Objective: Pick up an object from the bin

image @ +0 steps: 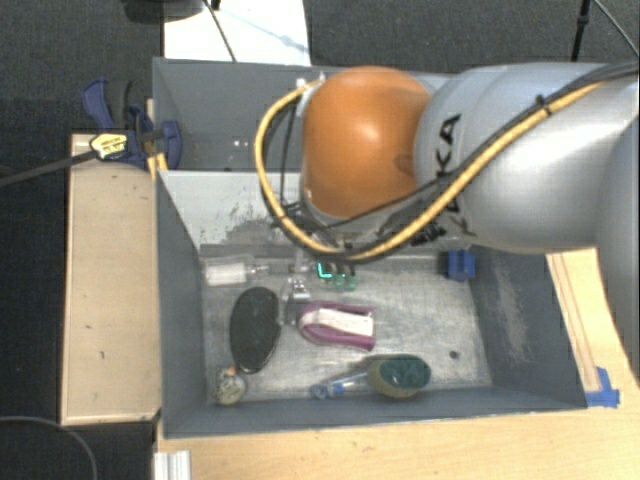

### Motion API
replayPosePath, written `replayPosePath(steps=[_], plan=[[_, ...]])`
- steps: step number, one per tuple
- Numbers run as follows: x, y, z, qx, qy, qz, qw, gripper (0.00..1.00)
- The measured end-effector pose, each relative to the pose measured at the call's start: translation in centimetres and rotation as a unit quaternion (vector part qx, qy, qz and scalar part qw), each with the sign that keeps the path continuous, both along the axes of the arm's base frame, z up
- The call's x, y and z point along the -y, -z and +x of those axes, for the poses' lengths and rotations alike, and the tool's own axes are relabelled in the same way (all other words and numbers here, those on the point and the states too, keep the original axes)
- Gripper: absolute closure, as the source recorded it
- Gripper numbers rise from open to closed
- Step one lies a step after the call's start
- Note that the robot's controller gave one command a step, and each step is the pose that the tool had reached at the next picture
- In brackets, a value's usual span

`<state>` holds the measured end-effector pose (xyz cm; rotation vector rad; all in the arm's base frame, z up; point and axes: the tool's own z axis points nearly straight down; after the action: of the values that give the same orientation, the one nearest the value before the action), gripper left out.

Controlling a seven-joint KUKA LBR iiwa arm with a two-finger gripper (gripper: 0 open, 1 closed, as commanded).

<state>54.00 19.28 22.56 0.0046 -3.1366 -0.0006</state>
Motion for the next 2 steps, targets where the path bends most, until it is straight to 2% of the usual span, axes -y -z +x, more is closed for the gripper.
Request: replayPosePath(steps=[1,2], plan=[[2.7,13.9,1.8,0.0004,-0.124,0.0,0.9923,0.0],[-1.3,15.5,-0.8,0.0034,-0.259,0.001,0.9658,0.0]])
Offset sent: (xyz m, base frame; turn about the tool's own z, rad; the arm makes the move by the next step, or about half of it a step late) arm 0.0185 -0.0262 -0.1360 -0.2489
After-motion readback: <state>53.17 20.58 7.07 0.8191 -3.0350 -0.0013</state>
